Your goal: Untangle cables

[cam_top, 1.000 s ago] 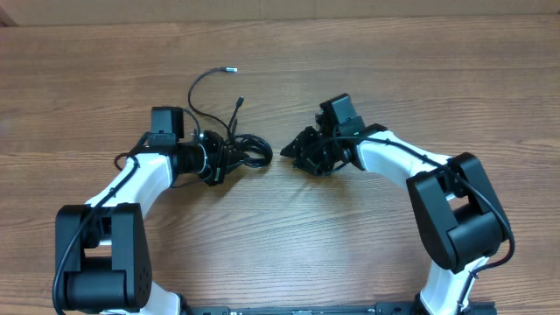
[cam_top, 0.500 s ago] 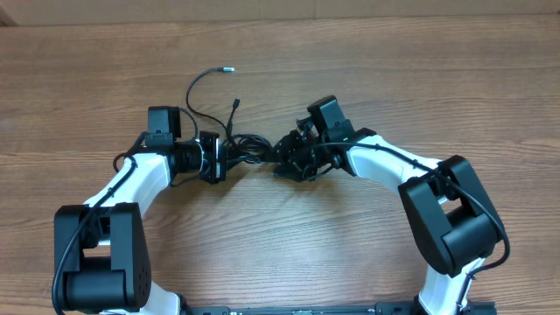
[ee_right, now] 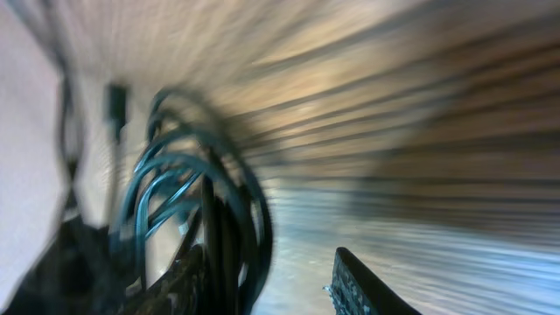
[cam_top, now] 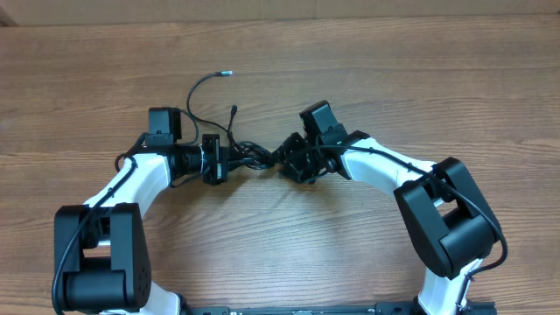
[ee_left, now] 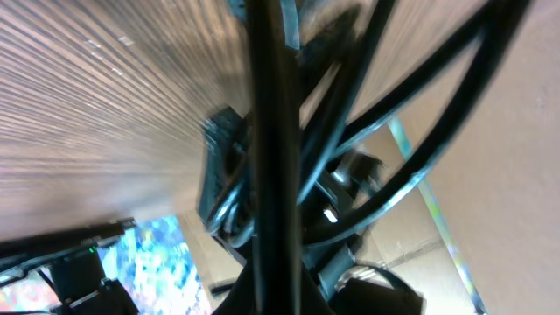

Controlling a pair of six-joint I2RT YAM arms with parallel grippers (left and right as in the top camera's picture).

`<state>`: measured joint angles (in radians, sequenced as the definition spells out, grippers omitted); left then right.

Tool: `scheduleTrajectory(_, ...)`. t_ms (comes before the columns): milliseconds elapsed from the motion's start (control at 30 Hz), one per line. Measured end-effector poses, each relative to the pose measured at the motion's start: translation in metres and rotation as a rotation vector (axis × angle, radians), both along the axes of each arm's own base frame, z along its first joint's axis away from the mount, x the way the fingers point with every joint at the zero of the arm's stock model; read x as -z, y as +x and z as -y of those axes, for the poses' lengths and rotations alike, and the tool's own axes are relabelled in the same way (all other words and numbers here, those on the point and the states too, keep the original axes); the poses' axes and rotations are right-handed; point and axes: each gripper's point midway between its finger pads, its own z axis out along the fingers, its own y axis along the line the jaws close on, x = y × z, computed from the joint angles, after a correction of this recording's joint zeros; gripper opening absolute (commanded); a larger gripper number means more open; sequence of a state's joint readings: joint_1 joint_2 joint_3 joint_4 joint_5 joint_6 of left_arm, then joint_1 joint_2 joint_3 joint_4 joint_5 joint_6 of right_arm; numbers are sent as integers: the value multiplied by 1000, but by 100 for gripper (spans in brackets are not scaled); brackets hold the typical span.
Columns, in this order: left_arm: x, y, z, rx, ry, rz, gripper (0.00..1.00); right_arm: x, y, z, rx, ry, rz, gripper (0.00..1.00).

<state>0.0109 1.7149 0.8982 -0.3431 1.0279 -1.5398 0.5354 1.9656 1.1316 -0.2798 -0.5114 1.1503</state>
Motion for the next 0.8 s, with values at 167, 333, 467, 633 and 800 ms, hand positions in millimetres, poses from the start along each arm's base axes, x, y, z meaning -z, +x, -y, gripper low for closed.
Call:
scheduleTrajectory(167, -16, 6, -6, -5, -91, 38, 4, 13, 0, 17, 20, -108, 10, 42)
scheduleTrajectory(333, -22, 9, -12, -14, -121, 52, 4, 13, -1, 21, -1, -131, 24, 44)
scheduleTrajectory(467, -32, 19, -36, -63, -166, 104, 4, 13, 2, 33, 20, -176, 33, 46)
scheduleTrajectory(633, -36, 22, -52, -78, -166, 162, 4, 12, 4, 33, 22, -178, 43, 56)
scheduleTrajectory(800, -34, 21, -52, -73, -154, 171, 5, -44, 8, -23, -307, 192, 308, 56)
